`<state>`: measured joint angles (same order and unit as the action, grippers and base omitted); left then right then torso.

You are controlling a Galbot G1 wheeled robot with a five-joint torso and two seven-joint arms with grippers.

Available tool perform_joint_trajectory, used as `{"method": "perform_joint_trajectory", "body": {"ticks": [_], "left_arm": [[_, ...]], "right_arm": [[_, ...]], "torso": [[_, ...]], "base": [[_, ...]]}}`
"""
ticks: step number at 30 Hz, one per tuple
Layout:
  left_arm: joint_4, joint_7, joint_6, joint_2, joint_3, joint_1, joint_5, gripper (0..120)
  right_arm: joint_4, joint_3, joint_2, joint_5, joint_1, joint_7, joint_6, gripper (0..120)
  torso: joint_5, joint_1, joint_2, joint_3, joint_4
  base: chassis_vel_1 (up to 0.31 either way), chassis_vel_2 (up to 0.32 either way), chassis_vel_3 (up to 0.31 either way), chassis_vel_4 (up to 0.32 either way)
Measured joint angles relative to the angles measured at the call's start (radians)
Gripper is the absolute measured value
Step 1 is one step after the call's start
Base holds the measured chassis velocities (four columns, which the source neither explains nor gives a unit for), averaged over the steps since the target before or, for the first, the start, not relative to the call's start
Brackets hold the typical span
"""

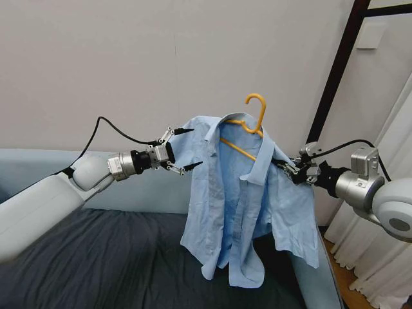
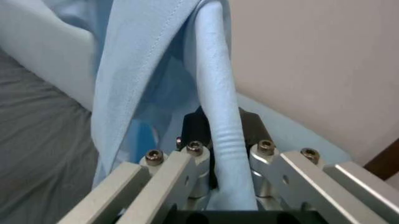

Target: Pick up the clothes from the sofa and hang them on the clothes hanger.

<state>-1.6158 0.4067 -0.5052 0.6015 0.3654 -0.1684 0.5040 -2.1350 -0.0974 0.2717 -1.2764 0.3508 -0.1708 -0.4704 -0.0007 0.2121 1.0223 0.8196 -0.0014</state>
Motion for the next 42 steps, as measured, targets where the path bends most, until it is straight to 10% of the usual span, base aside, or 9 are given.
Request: {"method": "perform_joint_trajectory", "body": {"ticks": [7, 24, 42], "left_arm": [[-0.203, -0.359, 0.168, 0.042, -0.125, -0.286, 0.100, 100], [-0.229, -0.612, 0.359, 0.219, 0.074, -0.078, 0.192, 100], [-0.143, -0.658, 0.395, 0.311, 0.122, -0.040, 0.255, 39]], "right_arm": [[-0.076, 0.032, -0.004, -0.169, -0.018, -0.136, -0.128, 4], [-0.121, 0.045, 0.023, -0.424, -0.126, -0.336, -0.225, 2], [-0.140, 0.046, 0.002, -0.439, -0.121, -0.338, -0.234, 1]], "torso": [[-0.0003, 0.000, 0.000, 0.000, -0.0001], [0.0002, 0.000, 0.000, 0.000, 0.0000], [0.0001, 0.000, 0.000, 0.000, 0.0004]], "base": [[0.000, 0.000, 0.000, 0.000], [0.000, 0.000, 0.000, 0.000], [0.000, 0.000, 0.000, 0.000]]}}
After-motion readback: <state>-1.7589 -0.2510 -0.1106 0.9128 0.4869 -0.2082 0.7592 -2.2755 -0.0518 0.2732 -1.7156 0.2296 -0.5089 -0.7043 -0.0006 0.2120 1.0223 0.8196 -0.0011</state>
